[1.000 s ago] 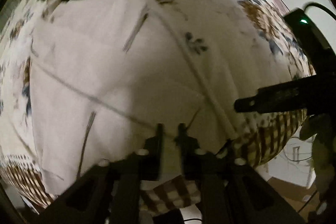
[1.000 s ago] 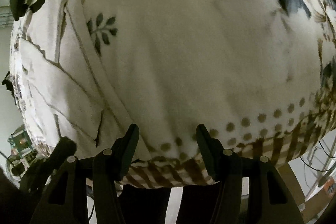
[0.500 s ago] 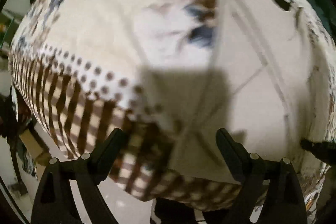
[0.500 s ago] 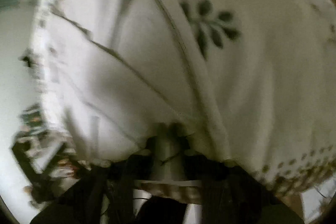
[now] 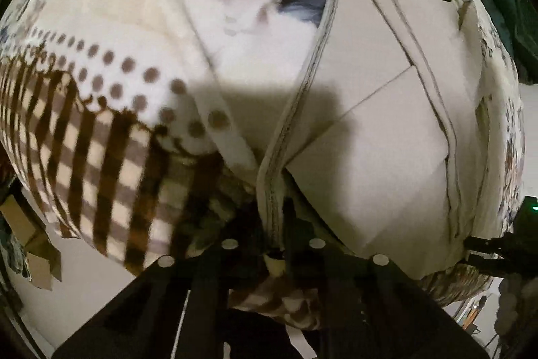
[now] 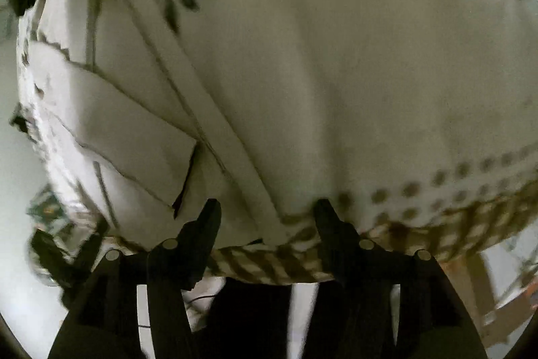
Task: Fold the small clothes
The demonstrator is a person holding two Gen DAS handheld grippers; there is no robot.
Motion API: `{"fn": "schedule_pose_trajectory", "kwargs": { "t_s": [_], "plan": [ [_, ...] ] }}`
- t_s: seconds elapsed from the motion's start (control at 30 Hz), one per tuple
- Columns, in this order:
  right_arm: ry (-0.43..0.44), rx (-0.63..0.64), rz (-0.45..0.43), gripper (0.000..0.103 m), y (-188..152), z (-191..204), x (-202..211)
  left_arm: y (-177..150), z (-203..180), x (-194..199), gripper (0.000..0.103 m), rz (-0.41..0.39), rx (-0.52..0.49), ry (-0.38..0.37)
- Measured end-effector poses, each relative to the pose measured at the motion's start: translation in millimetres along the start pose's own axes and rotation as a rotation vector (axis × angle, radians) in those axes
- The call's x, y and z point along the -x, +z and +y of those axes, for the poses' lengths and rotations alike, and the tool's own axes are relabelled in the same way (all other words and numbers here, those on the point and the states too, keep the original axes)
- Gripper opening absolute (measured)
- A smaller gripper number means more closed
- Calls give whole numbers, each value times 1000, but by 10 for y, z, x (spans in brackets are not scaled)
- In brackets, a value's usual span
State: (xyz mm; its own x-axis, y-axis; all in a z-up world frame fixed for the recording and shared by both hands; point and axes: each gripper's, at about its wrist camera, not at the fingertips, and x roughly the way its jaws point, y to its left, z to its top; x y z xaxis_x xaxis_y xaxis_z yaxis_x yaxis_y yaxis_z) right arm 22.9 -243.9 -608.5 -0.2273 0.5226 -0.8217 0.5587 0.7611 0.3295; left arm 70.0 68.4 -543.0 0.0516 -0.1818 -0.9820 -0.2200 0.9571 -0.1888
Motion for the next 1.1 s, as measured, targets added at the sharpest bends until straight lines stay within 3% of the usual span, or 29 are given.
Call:
{"fn": "schedule_pose_trajectory", "kwargs": {
  "t_s": [0.03, 0.07, 0.1, 0.27, 0.47, 0.6, 0.8, 0.97, 1.03, 1.07, 1.1],
  "plan": [
    [17, -9, -7, 47, -1, -33, 3, -8, 0, 42, 7, -1, 11, -9],
    [19, -21, -15, 17, 0, -47, 13, 14, 72, 130, 6, -2, 23, -16],
    [35, -36, -18, 8, 0, -63, 41, 11, 114, 185, 6, 0, 32, -22],
    [99, -34, -38, 3, -139, -118, 416, -4, 270, 537, 4, 11, 104, -63],
    [188, 57, -68, 3, -170, -1, 1129, 116, 221, 1049, 3, -40, 138, -129],
    [268, 75, -98, 3, -1, 217, 1483, 571, 186, 1190, 3, -102, 150, -172],
    [263, 99, -241, 3, 743, 738, 1794, 1553, -101, 944, 3, -224, 122, -208],
    [270, 80, -324, 5, 1527, 1064, 1765, 2253, -135, 541, 8, -167, 151, -276],
    [286, 75, -319, 10, 1735, 1103, 1734, 2379, -55, 465, 20, -131, 186, -265],
    [285, 78, -335, 25, 1782, 1099, 1780, 2409, 12, 452, 26, -128, 208, -271],
    [263, 90, -361, 46, 1809, 1099, 1834, 2413, 64, 457, 28, -136, 226, -285]
  ]
}}
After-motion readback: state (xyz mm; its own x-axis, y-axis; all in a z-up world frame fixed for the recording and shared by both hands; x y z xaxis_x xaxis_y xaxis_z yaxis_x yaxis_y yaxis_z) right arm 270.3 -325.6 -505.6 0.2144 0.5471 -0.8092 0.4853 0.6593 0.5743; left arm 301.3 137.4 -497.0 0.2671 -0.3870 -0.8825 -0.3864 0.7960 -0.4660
